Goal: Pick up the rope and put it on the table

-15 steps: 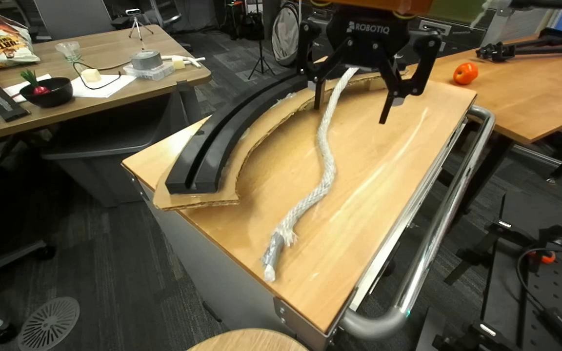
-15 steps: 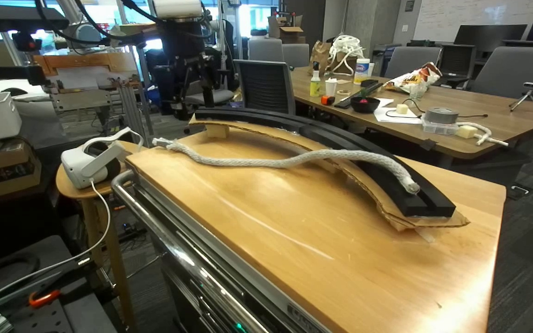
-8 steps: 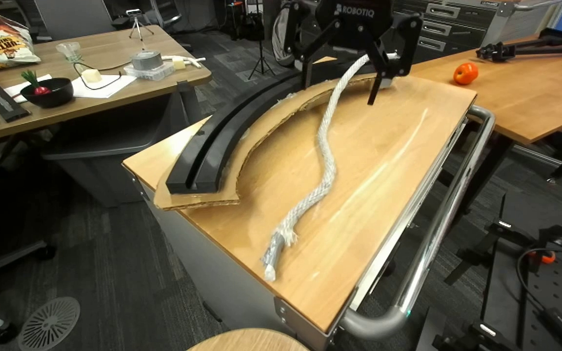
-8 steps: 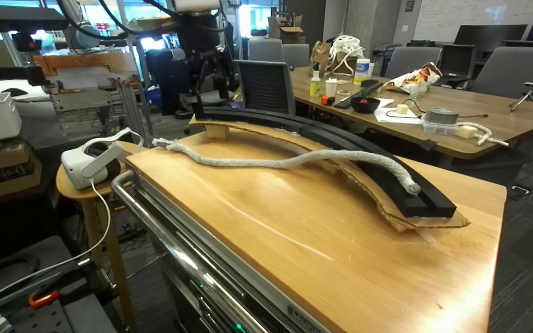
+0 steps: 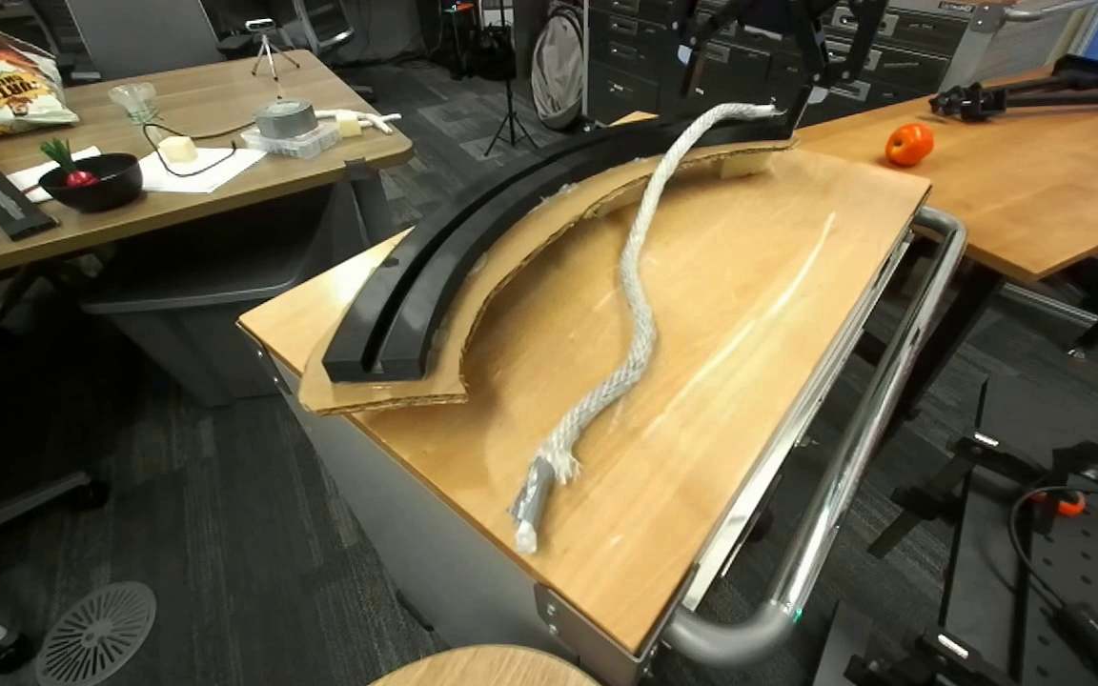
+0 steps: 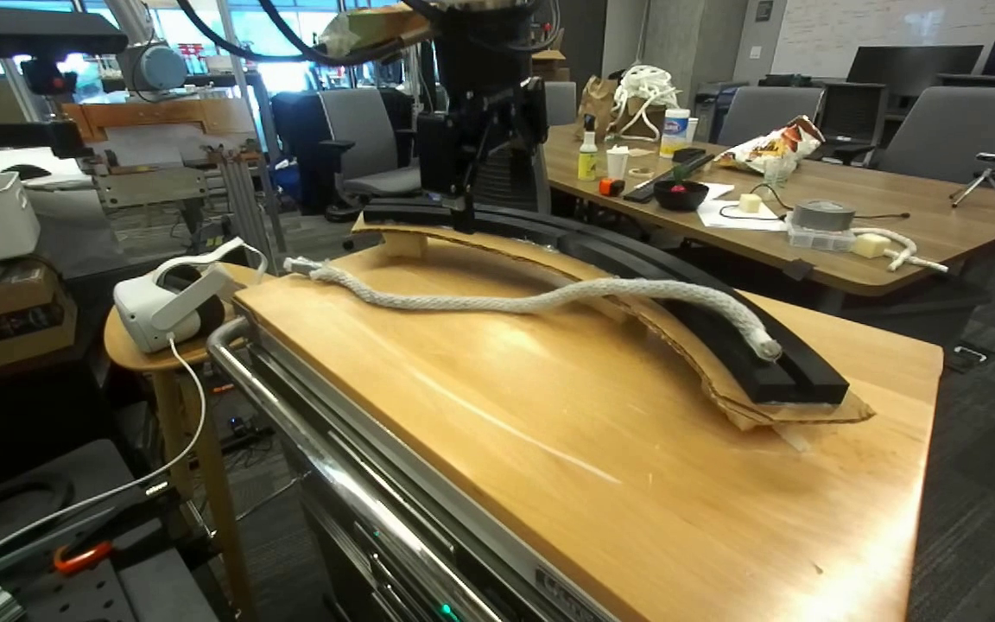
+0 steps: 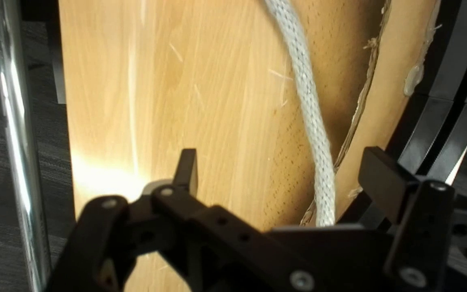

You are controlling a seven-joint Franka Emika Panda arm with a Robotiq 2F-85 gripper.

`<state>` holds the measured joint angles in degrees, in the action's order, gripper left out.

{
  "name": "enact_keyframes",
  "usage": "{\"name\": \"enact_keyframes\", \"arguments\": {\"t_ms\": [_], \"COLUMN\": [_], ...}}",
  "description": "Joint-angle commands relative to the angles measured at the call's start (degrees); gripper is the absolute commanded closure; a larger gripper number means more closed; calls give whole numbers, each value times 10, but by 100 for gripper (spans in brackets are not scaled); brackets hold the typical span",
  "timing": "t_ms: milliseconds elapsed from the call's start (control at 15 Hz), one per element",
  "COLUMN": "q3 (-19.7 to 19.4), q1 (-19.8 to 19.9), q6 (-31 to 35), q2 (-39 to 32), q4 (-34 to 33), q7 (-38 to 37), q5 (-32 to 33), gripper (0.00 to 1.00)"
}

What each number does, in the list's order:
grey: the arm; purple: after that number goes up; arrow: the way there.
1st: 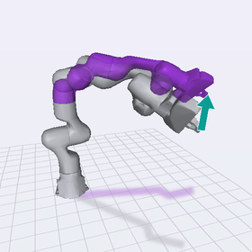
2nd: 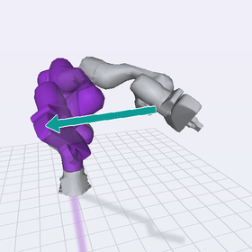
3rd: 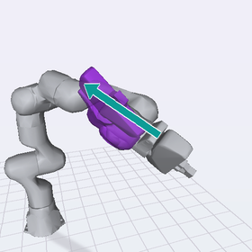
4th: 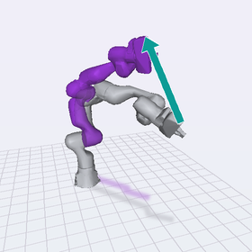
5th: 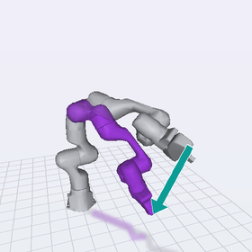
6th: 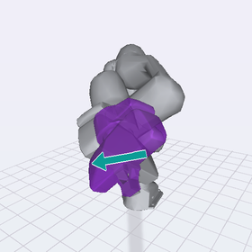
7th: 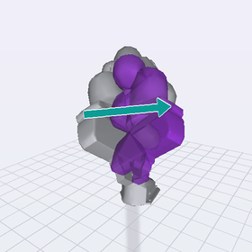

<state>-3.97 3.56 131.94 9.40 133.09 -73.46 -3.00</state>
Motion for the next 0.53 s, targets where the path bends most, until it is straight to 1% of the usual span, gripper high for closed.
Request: {"name": "enact_keyframes", "arguments": {"t_ms": [0, 200, 400, 467], "q3": [10, 17, 0, -10], "q1": [8, 9, 31, 40], "q6": [-1, 8, -4, -10], "q2": [0, -14, -40, -52], "q4": [-1, -11, -47, -67], "q7": [2, -11, -13, -10], "q5": [-3, 14, 39, 37], "gripper": [0, 0, 0, 0]}}
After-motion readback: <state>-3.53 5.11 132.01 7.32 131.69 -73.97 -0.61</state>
